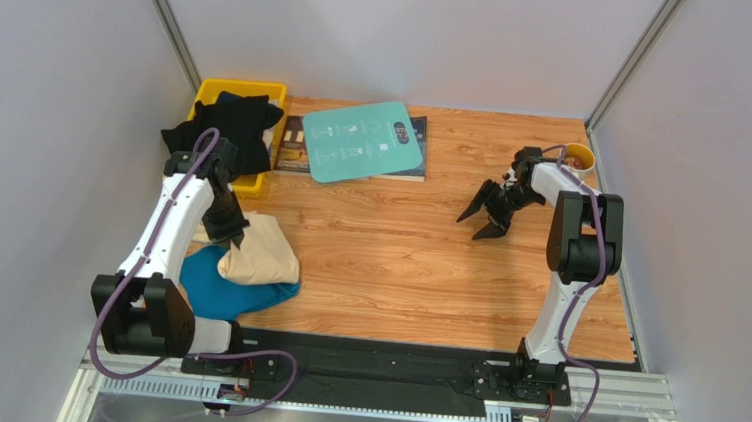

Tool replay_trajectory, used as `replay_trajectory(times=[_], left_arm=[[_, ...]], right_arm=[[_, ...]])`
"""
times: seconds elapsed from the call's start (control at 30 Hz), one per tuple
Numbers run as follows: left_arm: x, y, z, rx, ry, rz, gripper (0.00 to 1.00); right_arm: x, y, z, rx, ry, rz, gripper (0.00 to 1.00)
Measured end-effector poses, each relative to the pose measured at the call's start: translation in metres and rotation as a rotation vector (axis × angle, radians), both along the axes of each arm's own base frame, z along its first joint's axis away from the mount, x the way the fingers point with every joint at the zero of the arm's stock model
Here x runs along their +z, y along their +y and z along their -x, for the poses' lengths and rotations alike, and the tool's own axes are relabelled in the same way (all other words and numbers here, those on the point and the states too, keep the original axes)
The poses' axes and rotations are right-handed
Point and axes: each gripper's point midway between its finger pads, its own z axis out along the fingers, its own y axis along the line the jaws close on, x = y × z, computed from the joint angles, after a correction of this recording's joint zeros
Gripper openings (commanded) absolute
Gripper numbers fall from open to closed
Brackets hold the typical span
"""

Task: Fold and stack the t-shirts
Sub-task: Put the neatly folded tshirt into the corner of the board with the left arm

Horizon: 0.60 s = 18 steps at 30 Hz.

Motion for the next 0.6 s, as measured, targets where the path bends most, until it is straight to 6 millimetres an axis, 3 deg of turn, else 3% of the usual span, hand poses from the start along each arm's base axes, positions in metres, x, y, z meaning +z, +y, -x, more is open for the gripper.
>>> replay_trajectory(times=[0.1,0.2,0.6], left_arm=[[0.000,0.004,0.001,0.020,0.004,-0.023,0.37],[0.004,0.008,-0.001,0.033,-0.005,-0.045,0.49],[0.065,0.019,-0.043,0.085,-0.230,-0.101,0.42]], right_arm=[[0.000,0.000,0.000,0.000,0.000,0.000,0.62],[0.000,0.000,0.000,0.000,0.000,0.000,0.62],[0.000,0.000,0.000,0.000,0.001,0.000,0.62]])
